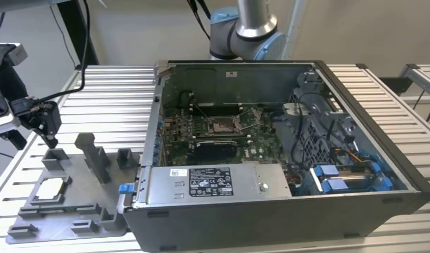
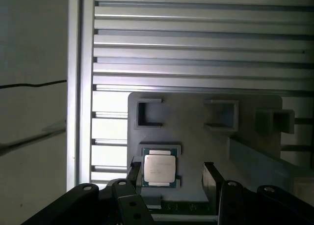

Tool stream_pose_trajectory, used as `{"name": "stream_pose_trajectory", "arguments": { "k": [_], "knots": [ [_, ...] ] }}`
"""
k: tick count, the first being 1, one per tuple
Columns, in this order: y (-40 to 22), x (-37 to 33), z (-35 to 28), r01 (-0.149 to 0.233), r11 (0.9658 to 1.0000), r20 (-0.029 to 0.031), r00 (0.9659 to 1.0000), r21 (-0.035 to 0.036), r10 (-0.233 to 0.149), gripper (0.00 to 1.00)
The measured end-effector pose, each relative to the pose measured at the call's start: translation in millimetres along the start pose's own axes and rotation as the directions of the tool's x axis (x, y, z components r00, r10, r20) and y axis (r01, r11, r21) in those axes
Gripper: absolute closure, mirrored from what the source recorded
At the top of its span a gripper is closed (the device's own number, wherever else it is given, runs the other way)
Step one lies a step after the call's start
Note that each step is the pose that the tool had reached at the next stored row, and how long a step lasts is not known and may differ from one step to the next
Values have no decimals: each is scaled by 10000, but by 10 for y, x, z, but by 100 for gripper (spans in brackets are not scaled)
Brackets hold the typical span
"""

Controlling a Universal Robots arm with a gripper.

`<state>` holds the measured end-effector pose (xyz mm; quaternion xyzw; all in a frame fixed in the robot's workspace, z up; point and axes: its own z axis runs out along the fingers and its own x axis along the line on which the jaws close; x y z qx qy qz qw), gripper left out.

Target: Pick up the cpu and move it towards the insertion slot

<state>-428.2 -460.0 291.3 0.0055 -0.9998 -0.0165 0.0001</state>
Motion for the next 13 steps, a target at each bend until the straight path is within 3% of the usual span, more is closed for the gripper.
{"name": "stream_pose_trajectory", "arguments": {
  "k": [13],
  "knots": [
    [-33,29,158,2,10000,-1,10000,0,-2,0]
  ]
}}
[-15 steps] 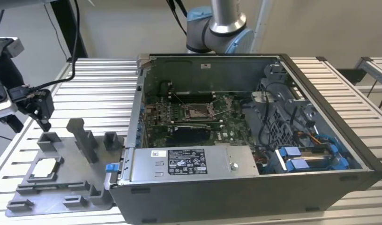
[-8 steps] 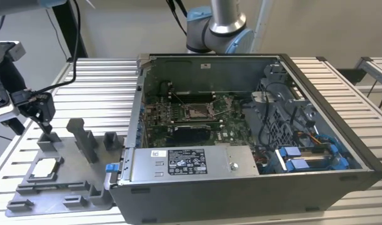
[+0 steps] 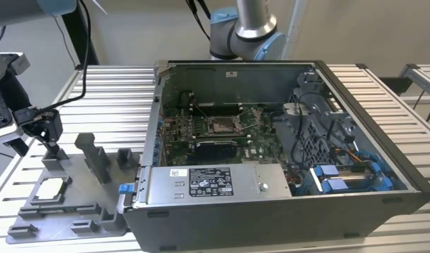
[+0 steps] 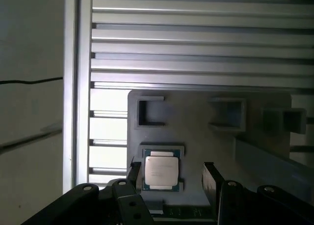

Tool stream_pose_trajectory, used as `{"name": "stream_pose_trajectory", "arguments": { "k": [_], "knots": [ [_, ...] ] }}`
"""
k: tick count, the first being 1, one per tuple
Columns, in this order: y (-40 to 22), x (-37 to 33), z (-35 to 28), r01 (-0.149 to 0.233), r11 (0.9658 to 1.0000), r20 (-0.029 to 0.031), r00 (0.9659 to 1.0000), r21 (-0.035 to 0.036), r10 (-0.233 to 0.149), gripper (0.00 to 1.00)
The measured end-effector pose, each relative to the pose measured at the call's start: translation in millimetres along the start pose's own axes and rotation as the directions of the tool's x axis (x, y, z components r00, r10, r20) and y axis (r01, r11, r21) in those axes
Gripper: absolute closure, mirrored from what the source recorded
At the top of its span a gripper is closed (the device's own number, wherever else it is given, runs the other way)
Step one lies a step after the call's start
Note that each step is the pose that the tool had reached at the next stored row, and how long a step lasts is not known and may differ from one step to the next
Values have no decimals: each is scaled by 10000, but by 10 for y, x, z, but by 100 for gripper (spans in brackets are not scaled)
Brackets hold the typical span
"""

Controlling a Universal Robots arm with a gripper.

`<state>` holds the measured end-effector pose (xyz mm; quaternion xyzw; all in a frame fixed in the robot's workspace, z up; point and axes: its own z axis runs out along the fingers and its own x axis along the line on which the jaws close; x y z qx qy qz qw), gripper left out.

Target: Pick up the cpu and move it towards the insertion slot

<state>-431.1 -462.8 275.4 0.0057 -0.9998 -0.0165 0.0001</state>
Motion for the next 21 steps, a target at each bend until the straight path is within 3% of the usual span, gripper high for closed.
{"name": "stream_pose_trajectory", "arguments": {
  "k": [21],
  "knots": [
    [-34,25,200,-1,10000,0,10000,0,1,0]
  ]
}}
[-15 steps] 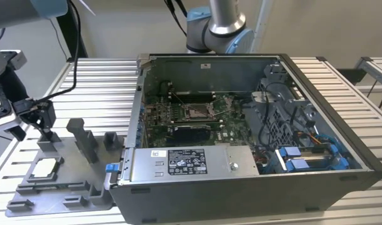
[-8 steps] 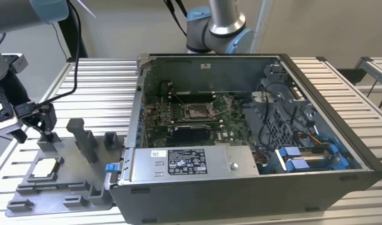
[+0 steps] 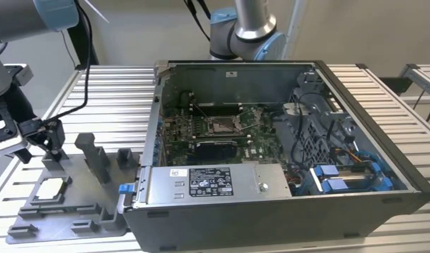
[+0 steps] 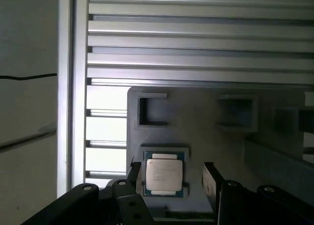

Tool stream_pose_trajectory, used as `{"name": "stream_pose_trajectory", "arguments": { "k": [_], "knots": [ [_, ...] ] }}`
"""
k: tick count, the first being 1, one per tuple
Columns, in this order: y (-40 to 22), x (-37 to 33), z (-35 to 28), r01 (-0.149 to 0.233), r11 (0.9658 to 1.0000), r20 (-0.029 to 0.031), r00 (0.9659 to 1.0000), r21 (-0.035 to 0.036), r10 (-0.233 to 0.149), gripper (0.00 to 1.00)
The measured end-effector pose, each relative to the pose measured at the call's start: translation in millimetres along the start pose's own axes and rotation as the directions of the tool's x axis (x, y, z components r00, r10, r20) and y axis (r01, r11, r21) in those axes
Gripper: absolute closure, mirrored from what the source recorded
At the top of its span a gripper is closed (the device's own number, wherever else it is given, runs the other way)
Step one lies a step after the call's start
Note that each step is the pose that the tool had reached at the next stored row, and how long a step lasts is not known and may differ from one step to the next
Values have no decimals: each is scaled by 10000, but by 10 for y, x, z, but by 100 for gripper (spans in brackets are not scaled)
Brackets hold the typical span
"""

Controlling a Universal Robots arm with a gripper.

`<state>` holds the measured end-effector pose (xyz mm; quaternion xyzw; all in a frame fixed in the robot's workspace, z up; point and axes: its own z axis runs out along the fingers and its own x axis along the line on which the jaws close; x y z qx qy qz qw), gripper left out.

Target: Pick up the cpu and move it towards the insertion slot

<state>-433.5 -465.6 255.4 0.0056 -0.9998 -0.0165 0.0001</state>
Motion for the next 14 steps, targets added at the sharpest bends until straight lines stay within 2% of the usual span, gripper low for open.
{"name": "stream_pose_trajectory", "arguments": {
  "k": [14],
  "knots": [
    [-15,3,109,0,10000,-1,10000,0,0,0]
  ]
}}
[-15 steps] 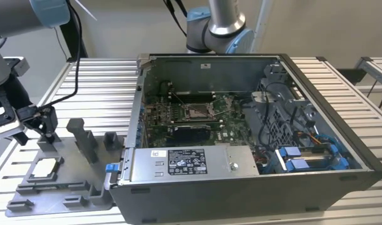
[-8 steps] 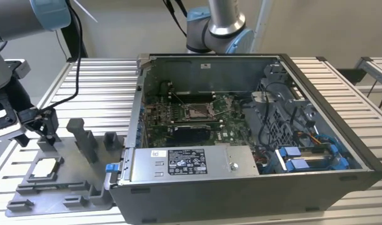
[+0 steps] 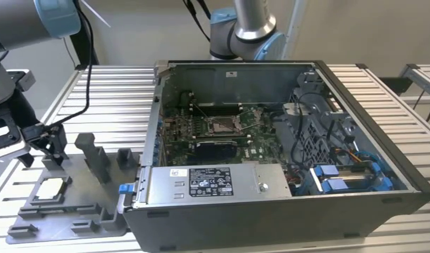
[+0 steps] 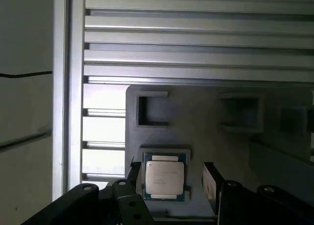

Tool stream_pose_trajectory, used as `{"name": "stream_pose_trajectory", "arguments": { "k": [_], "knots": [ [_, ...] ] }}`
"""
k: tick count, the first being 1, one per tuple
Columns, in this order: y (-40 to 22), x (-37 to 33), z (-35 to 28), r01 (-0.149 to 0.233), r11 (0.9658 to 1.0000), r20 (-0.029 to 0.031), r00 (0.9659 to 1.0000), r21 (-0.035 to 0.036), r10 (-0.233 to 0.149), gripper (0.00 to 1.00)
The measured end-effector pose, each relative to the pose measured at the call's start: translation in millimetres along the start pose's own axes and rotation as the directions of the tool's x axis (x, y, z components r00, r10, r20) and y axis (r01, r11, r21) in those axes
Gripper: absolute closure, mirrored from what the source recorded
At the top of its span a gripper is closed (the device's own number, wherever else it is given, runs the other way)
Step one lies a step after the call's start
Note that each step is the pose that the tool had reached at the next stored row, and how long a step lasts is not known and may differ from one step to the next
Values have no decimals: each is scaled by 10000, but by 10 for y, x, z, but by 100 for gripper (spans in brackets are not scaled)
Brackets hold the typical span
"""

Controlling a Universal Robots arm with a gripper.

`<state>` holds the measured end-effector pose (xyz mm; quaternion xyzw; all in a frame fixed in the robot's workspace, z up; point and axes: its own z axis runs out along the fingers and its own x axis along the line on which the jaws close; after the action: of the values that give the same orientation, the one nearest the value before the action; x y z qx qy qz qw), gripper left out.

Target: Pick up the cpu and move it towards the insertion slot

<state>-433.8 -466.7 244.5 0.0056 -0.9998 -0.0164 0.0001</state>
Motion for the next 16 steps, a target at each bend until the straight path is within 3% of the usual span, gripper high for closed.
{"name": "stream_pose_trajectory", "arguments": {
  "k": [16],
  "knots": [
    [-1,-1,51,0,10000,4,10000,-2,0,0]
  ]
}}
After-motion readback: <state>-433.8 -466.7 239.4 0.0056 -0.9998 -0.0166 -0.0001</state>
